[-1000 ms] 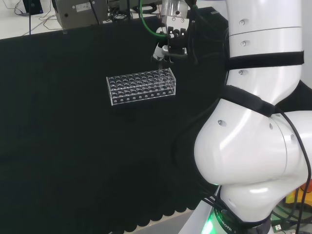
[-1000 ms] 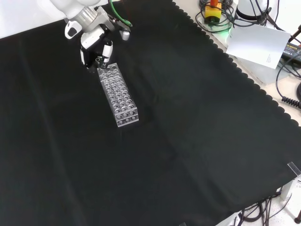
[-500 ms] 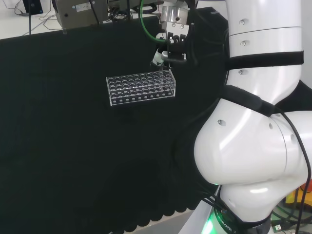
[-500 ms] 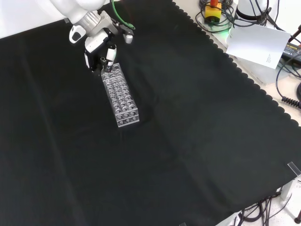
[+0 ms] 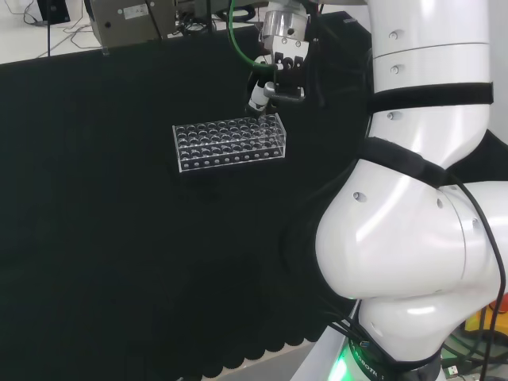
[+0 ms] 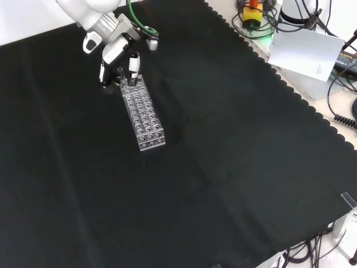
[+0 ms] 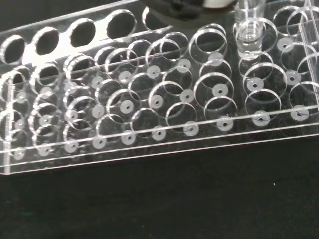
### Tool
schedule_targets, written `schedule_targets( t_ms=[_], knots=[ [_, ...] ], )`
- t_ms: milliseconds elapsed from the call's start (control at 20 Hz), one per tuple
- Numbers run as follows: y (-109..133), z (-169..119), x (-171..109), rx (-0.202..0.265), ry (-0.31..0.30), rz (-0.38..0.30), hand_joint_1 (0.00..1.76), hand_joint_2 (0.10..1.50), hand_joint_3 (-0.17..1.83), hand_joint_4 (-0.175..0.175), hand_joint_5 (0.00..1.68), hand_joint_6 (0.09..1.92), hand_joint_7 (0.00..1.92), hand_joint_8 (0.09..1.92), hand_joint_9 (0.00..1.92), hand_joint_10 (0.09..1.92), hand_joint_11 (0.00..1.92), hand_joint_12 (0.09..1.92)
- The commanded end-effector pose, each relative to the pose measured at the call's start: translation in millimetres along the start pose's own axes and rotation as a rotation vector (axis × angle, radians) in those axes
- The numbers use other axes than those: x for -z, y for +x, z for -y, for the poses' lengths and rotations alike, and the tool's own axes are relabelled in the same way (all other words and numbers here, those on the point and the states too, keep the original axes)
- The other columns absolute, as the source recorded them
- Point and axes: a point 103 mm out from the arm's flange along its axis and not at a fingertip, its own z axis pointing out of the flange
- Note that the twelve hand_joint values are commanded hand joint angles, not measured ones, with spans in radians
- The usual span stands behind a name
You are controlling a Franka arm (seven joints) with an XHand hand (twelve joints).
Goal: Put the test tube back in the rack.
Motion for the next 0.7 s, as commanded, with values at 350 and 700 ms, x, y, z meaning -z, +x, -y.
schedule_targets(
  t_ms=[350,700],
  knots=[
    [10,27,31,0.082,-0.078,-0.057,1.14,0.91,-0.17,0.010,0.31,0.53,0.17,0.92,0.30,0.98,0.22,1.55],
    [28,68,81,0.123,-0.176,-0.031,1.13,0.92,-0.17,0.011,0.31,0.50,0.16,0.92,0.28,0.99,0.20,1.56]
  ],
)
